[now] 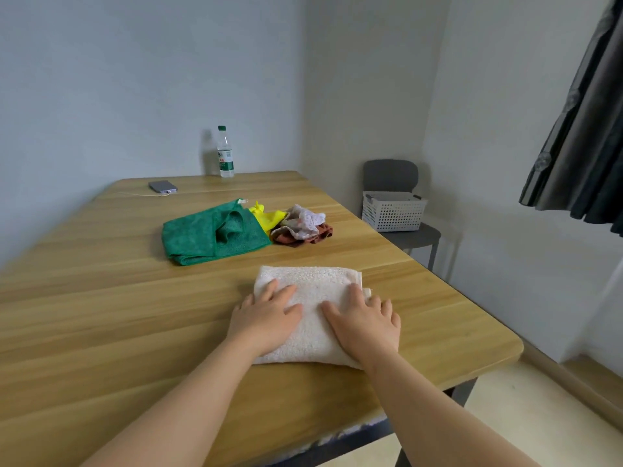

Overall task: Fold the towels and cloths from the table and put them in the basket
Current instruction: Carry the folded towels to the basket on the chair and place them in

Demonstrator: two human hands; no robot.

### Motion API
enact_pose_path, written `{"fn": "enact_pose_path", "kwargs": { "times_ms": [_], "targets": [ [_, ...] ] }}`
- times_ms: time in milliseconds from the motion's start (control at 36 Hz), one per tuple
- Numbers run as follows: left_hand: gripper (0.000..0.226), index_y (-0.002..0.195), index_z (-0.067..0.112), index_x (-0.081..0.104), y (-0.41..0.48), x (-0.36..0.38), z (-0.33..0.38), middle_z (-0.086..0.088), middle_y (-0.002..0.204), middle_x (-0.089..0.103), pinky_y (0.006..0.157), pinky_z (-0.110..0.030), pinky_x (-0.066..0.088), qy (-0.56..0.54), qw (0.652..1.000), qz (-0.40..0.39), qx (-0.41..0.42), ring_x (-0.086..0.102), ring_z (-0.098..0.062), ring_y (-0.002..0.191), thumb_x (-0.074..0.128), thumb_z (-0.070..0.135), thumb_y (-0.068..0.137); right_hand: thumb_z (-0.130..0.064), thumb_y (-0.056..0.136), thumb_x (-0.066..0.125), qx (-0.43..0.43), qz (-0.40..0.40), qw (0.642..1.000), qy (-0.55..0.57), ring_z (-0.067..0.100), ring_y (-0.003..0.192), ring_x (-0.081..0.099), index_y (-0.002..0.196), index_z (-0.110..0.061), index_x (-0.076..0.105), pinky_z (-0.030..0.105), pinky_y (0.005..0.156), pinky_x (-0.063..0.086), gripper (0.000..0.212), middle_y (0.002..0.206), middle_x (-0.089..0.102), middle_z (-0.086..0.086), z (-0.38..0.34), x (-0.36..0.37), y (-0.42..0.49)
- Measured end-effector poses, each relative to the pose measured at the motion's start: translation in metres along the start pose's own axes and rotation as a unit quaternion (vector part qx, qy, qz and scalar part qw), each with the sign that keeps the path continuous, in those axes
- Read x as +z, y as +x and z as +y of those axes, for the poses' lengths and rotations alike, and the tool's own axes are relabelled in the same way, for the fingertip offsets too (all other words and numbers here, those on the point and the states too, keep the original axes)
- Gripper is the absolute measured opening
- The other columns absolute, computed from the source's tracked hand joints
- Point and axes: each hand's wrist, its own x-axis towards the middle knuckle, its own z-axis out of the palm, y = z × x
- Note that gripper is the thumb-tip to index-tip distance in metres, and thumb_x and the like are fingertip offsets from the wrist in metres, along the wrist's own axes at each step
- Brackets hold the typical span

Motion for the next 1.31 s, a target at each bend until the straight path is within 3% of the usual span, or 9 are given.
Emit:
{"fn": "enact_pose_path", "kwargs": {
  "times_ms": [194,306,361,444,583,917,1111,1194,1306],
  "targets": [
    [0.047,0.142,0.045,0.028,0.013,0.010,0.013,0.015,0.157,0.007,0.115,-0.040,0.017,-0.104,0.994,0.027,0.027,0.014,-0.026,0.143,0.035,0.046,0.095,-0.067,0.088,0.029,-0.014,-0.009,1.000,-0.014,0.027,0.145,0.004,0.149,-0.032,0.014,0.045,0.115,0.007,0.071,0.156,0.021,0.002,0.026,-0.014,0.013],
    [0.046,0.139,0.038,0.038,0.031,0.014,0.012,0.018,0.154,0.012,0.087,-0.026,0.045,-0.218,0.973,0.029,0.066,0.027,-0.014,0.137,0.048,0.035,0.094,-0.067,0.087,0.031,-0.015,-0.002,1.000,-0.015,0.025,0.145,0.009,0.148,-0.032,0.017,0.047,0.114,0.009,0.071,0.154,0.025,0.000,0.036,-0.018,0.033],
    [0.048,0.138,0.039,0.038,0.042,0.012,0.011,0.019,0.154,0.009,0.087,-0.030,0.048,-0.219,0.973,0.028,0.071,0.023,-0.016,0.139,0.051,0.037,0.093,-0.067,0.087,0.031,-0.022,-0.001,1.000,-0.014,0.025,0.144,0.010,0.147,-0.033,0.018,0.047,0.114,0.009,0.071,0.153,0.027,-0.002,0.039,-0.018,0.045],
    [0.047,0.136,0.048,0.035,0.061,0.010,0.011,0.016,0.156,0.001,0.112,-0.045,0.027,-0.145,0.987,0.033,0.053,0.018,-0.020,0.143,0.047,0.050,0.090,-0.068,0.086,0.032,-0.040,0.002,0.999,-0.017,0.024,0.143,0.016,0.146,-0.034,0.021,0.046,0.112,0.012,0.069,0.150,0.032,-0.003,0.040,-0.018,0.066],
    [0.051,0.140,0.054,0.019,0.097,0.010,0.016,-0.008,0.157,0.016,0.114,-0.041,0.010,-0.052,0.996,0.066,-0.042,0.010,-0.027,0.144,0.026,0.065,0.090,-0.068,0.087,0.032,-0.066,-0.007,0.998,-0.018,0.024,0.143,0.016,0.146,-0.035,0.022,0.046,0.113,0.011,0.068,0.151,0.032,-0.006,0.037,-0.020,0.115],
    [0.047,0.137,0.046,0.033,0.137,0.001,0.018,0.008,0.143,0.040,0.112,-0.038,0.022,-0.117,0.984,0.120,-0.051,0.030,-0.018,0.135,0.044,0.050,0.091,-0.065,0.086,0.042,-0.090,0.035,0.995,-0.016,0.023,0.124,0.038,0.140,-0.029,0.034,0.036,0.100,0.028,0.065,0.135,0.047,-0.002,0.018,-0.018,0.189],
    [0.050,0.139,0.048,0.023,0.127,-0.010,0.031,0.010,0.149,0.031,0.114,-0.039,0.013,-0.095,0.990,0.032,-0.098,0.016,-0.017,0.141,0.038,0.054,0.092,-0.057,0.092,0.039,0.005,-0.045,0.998,-0.038,0.026,0.110,0.048,0.137,-0.011,0.033,0.032,0.080,0.041,0.064,0.122,0.049,0.008,0.012,-0.038,0.159],
    [0.053,0.141,0.047,0.022,0.107,-0.019,0.044,0.008,0.148,0.031,0.108,-0.042,0.027,-0.128,0.982,-0.023,-0.137,0.026,-0.024,0.135,0.043,0.048,0.093,-0.053,0.093,0.041,0.069,-0.128,0.989,-0.008,0.027,0.109,0.052,0.137,-0.010,0.031,0.031,0.071,0.039,0.062,0.123,0.048,0.009,0.012,-0.057,0.142],
    [0.055,0.136,0.046,0.031,0.074,-0.022,0.063,0.001,0.126,0.041,0.085,-0.034,0.047,-0.249,0.949,-0.089,-0.169,0.050,-0.020,0.108,0.057,0.037,0.088,-0.045,0.091,0.051,0.149,-0.194,0.966,0.080,0.028,0.113,0.053,0.135,-0.012,0.030,0.034,0.077,0.042,0.059,0.128,0.049,0.007,0.024,-0.085,0.119]
  ]
}}
